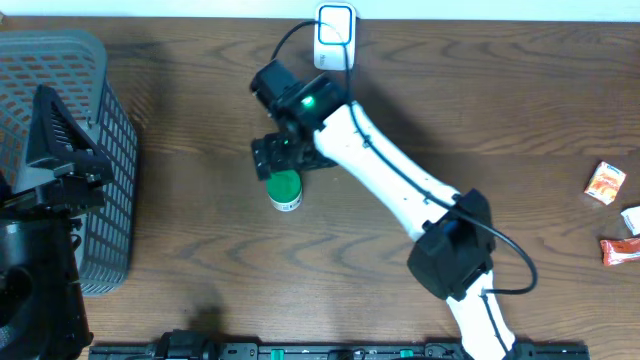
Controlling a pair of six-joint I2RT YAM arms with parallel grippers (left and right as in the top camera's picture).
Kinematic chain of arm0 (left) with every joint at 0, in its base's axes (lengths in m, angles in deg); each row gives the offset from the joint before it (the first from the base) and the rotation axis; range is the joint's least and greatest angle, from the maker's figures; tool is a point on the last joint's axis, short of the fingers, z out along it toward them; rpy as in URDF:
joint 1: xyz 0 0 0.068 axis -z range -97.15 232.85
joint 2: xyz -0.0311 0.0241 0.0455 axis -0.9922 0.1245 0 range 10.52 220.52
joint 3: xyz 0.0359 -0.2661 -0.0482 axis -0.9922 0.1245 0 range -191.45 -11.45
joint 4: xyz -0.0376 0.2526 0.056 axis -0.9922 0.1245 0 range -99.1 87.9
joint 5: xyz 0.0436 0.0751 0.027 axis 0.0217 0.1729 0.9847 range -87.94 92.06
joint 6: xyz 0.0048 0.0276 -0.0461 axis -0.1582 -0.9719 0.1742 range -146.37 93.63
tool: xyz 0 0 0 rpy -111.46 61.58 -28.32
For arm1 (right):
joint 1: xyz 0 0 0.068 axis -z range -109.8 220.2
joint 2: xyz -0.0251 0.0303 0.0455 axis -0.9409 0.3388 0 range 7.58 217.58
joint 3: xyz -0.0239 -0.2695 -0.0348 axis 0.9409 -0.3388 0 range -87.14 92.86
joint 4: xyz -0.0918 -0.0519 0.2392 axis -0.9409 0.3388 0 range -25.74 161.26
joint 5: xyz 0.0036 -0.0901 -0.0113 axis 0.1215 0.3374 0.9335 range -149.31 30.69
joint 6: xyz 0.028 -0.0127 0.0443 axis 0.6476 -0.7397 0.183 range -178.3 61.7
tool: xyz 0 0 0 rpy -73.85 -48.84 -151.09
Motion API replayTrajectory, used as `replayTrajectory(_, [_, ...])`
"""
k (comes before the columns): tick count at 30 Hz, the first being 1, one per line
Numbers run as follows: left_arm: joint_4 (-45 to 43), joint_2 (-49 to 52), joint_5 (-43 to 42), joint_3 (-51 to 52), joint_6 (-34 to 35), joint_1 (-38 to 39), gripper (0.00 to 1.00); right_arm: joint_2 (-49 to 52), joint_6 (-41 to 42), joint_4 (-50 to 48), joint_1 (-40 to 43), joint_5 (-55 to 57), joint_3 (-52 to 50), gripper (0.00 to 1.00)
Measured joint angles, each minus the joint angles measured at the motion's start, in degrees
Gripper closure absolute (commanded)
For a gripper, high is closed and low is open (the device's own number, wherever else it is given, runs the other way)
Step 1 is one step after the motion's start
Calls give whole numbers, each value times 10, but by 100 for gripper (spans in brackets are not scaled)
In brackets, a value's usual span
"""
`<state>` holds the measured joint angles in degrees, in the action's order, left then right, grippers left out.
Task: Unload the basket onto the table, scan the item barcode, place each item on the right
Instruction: 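Reach the right gripper down onto the green-lidded jar and grasp it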
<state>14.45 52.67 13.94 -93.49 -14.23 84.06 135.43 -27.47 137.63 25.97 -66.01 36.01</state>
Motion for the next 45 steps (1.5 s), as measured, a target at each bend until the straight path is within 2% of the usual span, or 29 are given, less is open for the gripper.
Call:
replayTrajectory(11, [0, 0, 0, 0, 0, 0, 16, 82, 40, -2, -8, 5, 0, 1])
replayTrajectory(23, [0, 0, 0, 0, 0, 0, 16, 99, 76, -19, -35, 6, 0, 3])
replayTrajectory(27, [0, 0, 0, 0, 0, 0, 16, 123, 84, -25, -38, 7, 0, 11])
replayTrajectory(38, [0, 0, 0, 0, 0, 0, 16, 128, 107, -27, -38, 16, 0, 49])
replayTrajectory(45, [5, 0, 0, 0, 0, 0, 16, 128, 108, -27, -38, 18, 0, 55])
